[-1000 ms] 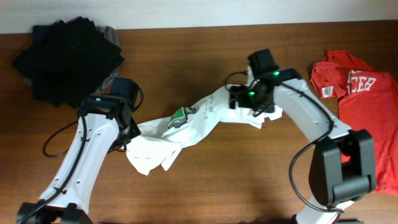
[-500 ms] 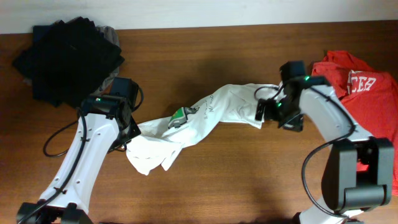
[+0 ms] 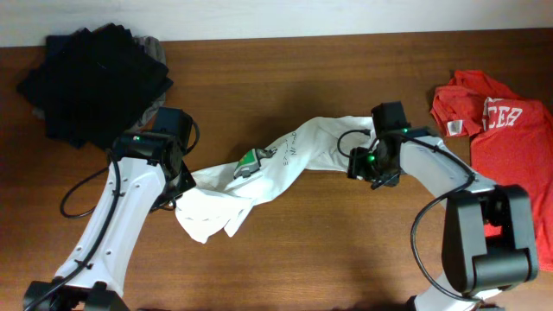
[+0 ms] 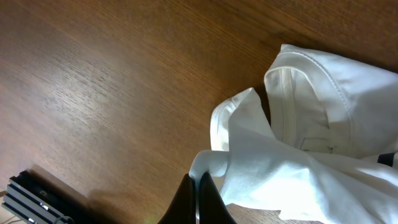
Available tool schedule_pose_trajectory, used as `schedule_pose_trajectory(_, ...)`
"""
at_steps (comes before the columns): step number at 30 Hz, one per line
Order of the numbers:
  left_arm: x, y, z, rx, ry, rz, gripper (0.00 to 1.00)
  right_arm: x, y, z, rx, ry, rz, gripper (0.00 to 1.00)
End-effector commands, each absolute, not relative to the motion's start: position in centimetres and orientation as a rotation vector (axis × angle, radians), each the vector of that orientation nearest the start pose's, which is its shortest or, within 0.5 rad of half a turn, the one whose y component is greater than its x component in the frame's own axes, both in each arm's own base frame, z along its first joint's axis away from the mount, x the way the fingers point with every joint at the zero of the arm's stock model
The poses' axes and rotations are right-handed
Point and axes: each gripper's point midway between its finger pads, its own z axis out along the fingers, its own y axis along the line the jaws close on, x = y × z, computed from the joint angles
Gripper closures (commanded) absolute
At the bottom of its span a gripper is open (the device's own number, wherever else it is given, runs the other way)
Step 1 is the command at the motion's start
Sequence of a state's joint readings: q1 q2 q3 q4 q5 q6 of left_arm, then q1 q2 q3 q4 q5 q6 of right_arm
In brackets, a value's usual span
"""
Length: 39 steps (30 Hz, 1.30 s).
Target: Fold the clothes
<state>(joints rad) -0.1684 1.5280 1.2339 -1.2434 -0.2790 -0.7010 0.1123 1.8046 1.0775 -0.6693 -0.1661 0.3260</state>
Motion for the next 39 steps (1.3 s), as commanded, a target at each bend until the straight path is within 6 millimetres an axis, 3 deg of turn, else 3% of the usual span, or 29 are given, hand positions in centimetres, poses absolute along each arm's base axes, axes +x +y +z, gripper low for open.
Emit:
schedule_pose_trajectory(1, 27.3, 0.2, 12.9, -0.81, 2.845, 0.338, 1.0, 33.1, 7.0, -0.5, 0.334, 3.016, 0.303, 0.39)
schedule_pose_trajectory(4, 27.3, 0.2, 12.9, -0.81, 2.845, 0.338, 1.0, 33.5, 7.0, -0.6, 0.338, 3.004, 0.307, 0.49)
schedule_pose_trajectory(9, 27.3, 0.2, 12.9, -0.81, 2.844, 0.337, 0.99, 33.7, 6.9, -0.5, 0.37, 2.996, 0.31, 0.93)
schedule_pose_trajectory(13, 27.3, 0.2, 12.9, -0.81, 2.845, 0.339, 1.0, 34.1, 7.0, 0.4, 0.378, 2.998, 0.315, 0.96)
schedule_pose_trajectory(16, 27.3, 0.2, 13.3, -0.81, 2.843, 0.335, 1.0, 34.9, 6.9, 2.3, 0.383, 3.0, 0.313, 0.96)
schedule_pose_trajectory(19, 26.7, 0.4, 16.3, -0.809, 2.844, 0.348, 0.99, 35.8, 6.4, 6.1, 0.415, 3.006, 0.308, 0.96)
schedule_pose_trajectory(21, 26.5, 0.7, 19.4, -0.807, 2.806, 0.341, 1.0, 36.3, 5.6, 9.6, 0.447, 2.997, 0.307, 0.96)
schedule_pose_trajectory(26, 25.3, 1.0, 30.6, -0.797, 2.56, 0.161, 0.99, 35.9, 2.9, 21.9, 0.527, 2.878, 0.323, 0.96)
schedule_pose_trajectory(27, 24.7, 1.1, 32.8, -0.786, 2.499, 0.116, 0.99, 35.2, 2.2, 25.1, 0.529, 2.828, 0.326, 0.96)
schedule_pose_trajectory(29, 23.2, 1.4, 36.1, -0.776, 2.403, 0.051, 1.0, 34.0, 1.5, 29.4, 0.522, 2.746, 0.329, 0.96)
schedule_pose_trajectory(33, 19.7, 1.2, 41.4, -0.69, 2.231, -0.105, 0.99, 30.4, 0.9, 37.6, 0.432, 2.545, 0.338, 0.96)
schedule_pose_trajectory(36, 16.8, 1.7, 43.4, -0.678, 2.126, -0.16, 1.0, 27.6, 1.3, 41.5, 0.367, 2.408, 0.348, 0.96)
schedule_pose_trajectory(39, 14.2, 2.1, 44.5, -0.669, 2.049, -0.197, 1.0, 24.3, 1.4, 44.3, 0.338, 2.296, 0.339, 0.96)
